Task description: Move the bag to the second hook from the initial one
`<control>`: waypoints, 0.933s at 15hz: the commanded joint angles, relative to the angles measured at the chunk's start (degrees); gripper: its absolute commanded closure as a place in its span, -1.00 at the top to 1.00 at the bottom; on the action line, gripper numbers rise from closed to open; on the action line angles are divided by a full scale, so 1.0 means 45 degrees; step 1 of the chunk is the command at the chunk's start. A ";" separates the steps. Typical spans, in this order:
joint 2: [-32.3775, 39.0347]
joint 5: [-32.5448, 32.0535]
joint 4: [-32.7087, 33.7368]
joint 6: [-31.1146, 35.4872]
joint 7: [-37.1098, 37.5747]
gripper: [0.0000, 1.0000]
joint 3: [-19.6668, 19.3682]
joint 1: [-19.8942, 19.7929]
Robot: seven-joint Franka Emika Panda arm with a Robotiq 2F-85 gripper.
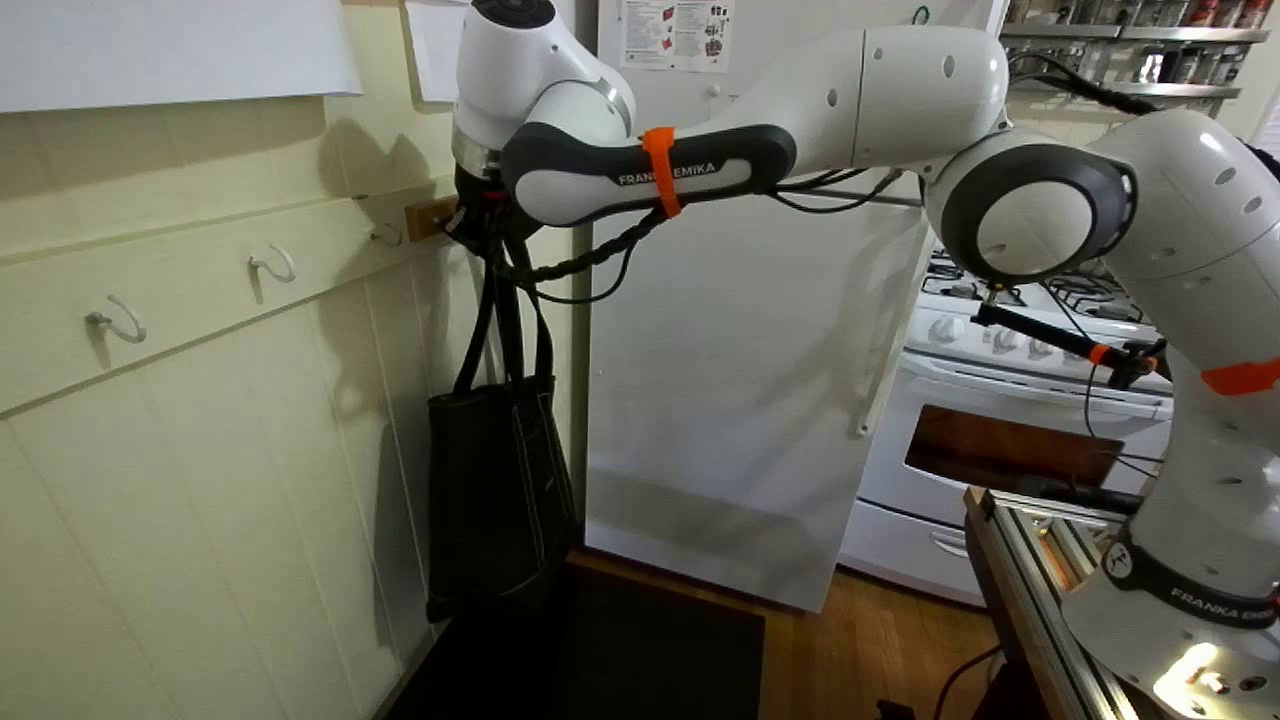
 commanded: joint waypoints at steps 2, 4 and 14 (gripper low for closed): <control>0.0909 0.0306 0.1625 -0.0713 -0.0895 -0.96 0.0279 -0.0149; 0.1035 0.0315 0.1784 -0.0832 -0.1089 -0.96 0.0328 -0.0208; 0.1295 0.0276 0.2051 -0.1441 -0.1382 0.40 0.0537 -0.0167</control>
